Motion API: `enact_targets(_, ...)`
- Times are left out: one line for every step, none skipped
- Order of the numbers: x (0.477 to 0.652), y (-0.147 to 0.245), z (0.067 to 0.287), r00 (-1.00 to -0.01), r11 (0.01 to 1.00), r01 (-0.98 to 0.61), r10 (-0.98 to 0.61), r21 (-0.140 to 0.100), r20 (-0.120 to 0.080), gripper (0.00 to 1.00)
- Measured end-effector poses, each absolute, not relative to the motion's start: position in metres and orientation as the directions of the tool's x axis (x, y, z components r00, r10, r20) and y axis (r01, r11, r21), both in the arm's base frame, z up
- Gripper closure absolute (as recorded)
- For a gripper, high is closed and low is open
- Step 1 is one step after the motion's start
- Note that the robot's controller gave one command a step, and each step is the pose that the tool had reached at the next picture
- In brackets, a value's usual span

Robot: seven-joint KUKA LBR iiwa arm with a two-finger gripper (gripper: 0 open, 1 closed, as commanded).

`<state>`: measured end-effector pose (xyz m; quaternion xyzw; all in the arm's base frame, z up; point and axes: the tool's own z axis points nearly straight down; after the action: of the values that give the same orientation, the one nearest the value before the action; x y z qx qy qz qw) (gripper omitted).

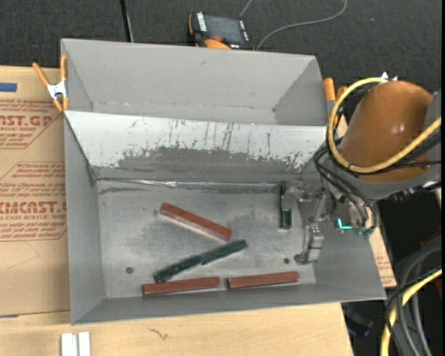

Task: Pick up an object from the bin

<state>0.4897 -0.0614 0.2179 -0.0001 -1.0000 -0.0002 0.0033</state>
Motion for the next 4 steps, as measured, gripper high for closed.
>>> enact_targets(0.487,0.014,0.070,-0.904,0.904,-0.427,-0.427,-0.004,-0.012,0.00)
enact_targets(0.491,0.063,0.100,-0.802,0.802,-0.598,-0.598,0.001,-0.003,0.00)
enact_targets(0.486,0.040,0.099,-0.767,0.767,-0.642,-0.642,0.001,0.001,0.00)
enact_targets(0.489,0.063,0.070,-0.805,0.805,-0.593,-0.593,-0.001,-0.005,0.00)
